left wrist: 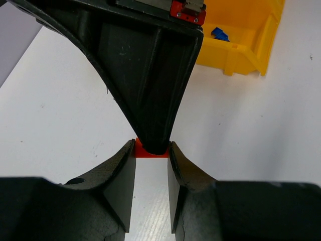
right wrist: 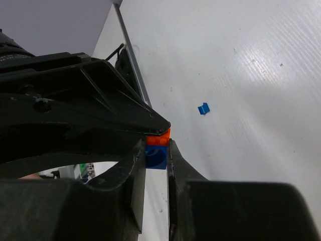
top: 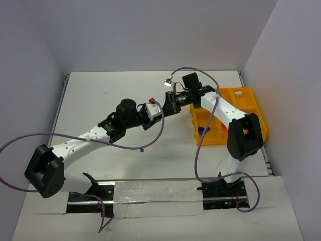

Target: Sort the legos into containers by color

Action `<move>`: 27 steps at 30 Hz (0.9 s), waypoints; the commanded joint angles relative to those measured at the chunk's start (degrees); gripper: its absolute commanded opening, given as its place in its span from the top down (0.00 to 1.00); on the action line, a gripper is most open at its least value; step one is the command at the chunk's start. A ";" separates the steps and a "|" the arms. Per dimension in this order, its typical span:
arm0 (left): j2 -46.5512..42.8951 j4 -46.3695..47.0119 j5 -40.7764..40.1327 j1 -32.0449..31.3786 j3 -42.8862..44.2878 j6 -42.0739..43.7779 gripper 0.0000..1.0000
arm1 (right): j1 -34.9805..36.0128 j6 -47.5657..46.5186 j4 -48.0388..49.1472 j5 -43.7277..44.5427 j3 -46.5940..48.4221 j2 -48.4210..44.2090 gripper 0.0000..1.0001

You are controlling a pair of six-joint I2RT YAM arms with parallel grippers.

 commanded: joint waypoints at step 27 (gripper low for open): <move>-0.17 -2.10 1.07 -0.11 0.75 -0.18 0.97 | -6.99 -11.05 -8.67 5.85 5.52 -5.96 1.00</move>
